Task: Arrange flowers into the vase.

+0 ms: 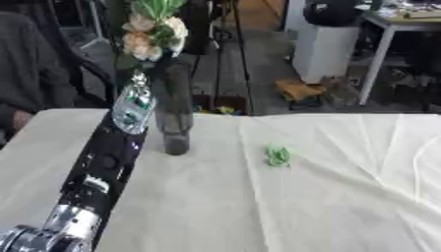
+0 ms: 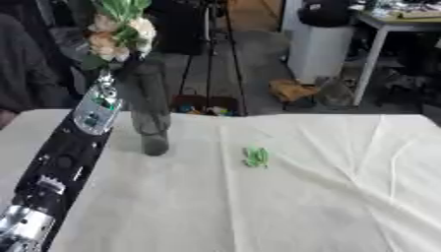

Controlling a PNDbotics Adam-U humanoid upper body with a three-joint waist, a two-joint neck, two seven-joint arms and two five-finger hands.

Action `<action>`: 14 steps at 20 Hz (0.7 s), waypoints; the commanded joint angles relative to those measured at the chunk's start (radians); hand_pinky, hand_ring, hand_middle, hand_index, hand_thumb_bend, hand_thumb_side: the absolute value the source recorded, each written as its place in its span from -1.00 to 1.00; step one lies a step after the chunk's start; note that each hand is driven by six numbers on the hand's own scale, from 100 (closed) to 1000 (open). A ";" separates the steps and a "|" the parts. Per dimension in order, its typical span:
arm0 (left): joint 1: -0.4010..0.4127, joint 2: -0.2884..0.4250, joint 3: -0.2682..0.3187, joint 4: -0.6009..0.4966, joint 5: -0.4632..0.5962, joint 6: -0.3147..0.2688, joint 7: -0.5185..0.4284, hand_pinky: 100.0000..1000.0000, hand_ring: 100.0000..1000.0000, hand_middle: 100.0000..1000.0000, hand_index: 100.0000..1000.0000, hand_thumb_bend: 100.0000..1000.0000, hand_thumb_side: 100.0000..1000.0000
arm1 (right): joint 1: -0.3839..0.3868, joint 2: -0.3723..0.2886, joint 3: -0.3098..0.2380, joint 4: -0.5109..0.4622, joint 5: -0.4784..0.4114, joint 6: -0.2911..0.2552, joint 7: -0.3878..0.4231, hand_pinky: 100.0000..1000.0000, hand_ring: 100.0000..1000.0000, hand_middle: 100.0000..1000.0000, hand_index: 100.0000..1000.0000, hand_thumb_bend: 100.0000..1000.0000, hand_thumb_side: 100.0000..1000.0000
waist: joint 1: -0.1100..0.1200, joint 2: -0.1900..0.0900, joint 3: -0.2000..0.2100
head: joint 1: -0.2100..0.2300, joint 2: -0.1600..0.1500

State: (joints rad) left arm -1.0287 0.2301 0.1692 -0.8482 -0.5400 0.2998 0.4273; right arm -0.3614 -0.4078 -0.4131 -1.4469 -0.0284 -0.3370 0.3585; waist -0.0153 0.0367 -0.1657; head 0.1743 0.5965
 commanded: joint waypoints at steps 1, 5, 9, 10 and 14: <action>-0.020 0.029 0.007 -0.010 -0.014 0.002 0.025 0.67 0.46 0.59 0.73 1.00 0.39 | -0.018 -0.016 -0.008 -0.009 0.007 -0.003 0.004 0.48 0.86 0.04 0.26 -1.00 0.02 | -0.001 -0.010 0.000 | -0.002 0.002; -0.020 0.030 0.007 0.010 -0.030 0.017 0.015 0.68 0.45 0.58 0.74 1.00 0.21 | -0.019 -0.015 -0.008 -0.010 0.009 -0.002 0.005 0.48 0.86 0.04 0.26 -1.00 0.02 | -0.001 -0.011 0.000 | -0.004 0.002; -0.018 0.032 0.007 0.028 -0.045 0.029 -0.008 0.69 0.45 0.57 0.75 1.00 0.22 | -0.019 -0.014 -0.009 -0.010 0.010 -0.001 0.005 0.48 0.86 0.04 0.26 -1.00 0.02 | -0.002 -0.011 0.001 | -0.005 0.003; -0.017 0.033 0.008 0.032 -0.048 0.031 -0.015 0.69 0.45 0.57 0.74 1.00 0.23 | -0.019 -0.014 -0.009 -0.010 0.010 -0.001 0.004 0.48 0.86 0.04 0.26 -1.00 0.02 | -0.002 -0.011 0.001 | -0.006 0.002; -0.011 0.034 0.006 0.042 -0.062 0.038 -0.041 0.68 0.45 0.57 0.74 1.00 0.23 | -0.020 -0.013 -0.009 -0.010 0.010 -0.001 0.004 0.48 0.86 0.04 0.26 -1.00 0.01 | -0.003 -0.011 0.004 | -0.007 0.003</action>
State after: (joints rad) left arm -1.0201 0.2381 0.1712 -0.7978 -0.5925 0.3362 0.3954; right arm -0.3618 -0.4000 -0.4134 -1.4469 -0.0270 -0.3352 0.3604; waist -0.0139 0.0368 -0.1630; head 0.1703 0.5965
